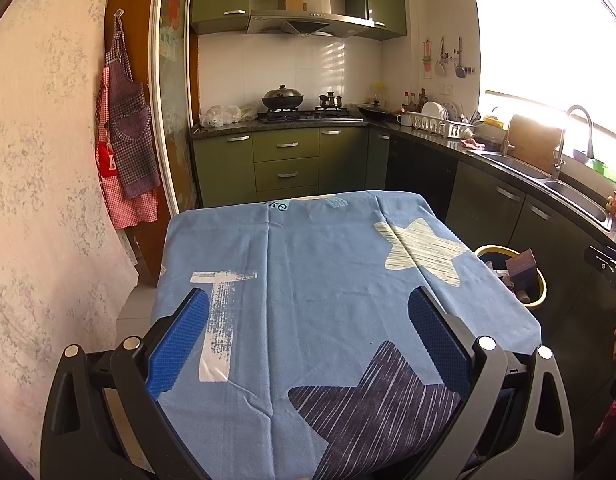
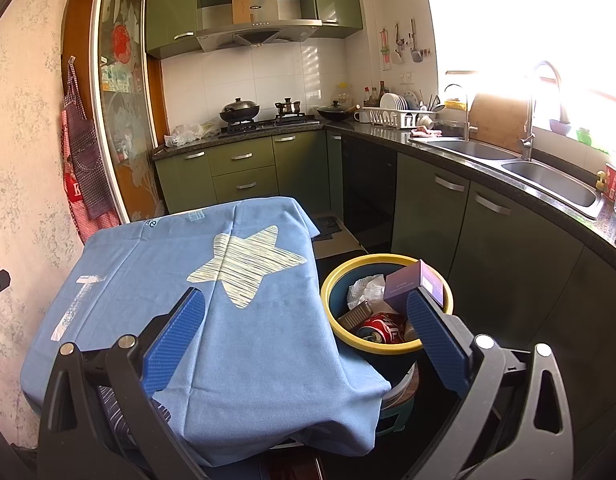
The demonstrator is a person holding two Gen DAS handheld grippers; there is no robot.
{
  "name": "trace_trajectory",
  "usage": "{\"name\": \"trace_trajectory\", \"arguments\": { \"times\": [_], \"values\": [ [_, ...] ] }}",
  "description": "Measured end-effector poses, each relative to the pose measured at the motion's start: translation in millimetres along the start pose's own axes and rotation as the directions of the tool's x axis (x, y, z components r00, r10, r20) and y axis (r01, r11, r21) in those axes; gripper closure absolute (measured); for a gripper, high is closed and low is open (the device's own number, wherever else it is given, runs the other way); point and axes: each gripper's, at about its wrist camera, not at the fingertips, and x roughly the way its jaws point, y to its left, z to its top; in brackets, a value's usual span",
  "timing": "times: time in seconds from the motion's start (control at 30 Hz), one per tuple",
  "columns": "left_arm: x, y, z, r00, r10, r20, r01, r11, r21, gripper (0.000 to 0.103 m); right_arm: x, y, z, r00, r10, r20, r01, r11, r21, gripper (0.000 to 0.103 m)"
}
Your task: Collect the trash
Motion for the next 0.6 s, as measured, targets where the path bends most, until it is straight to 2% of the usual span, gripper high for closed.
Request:
{"name": "trace_trajectory", "arguments": {
  "times": [0.6],
  "values": [
    [6.4,0.1,-1.3,0.999,-0.026,-0.019,0.026,1.000,-0.004,0.005,5.9,0.5,-5.5,1.000,0.000,-0.008,0.000,1.000,0.001,0.007]
  ]
}}
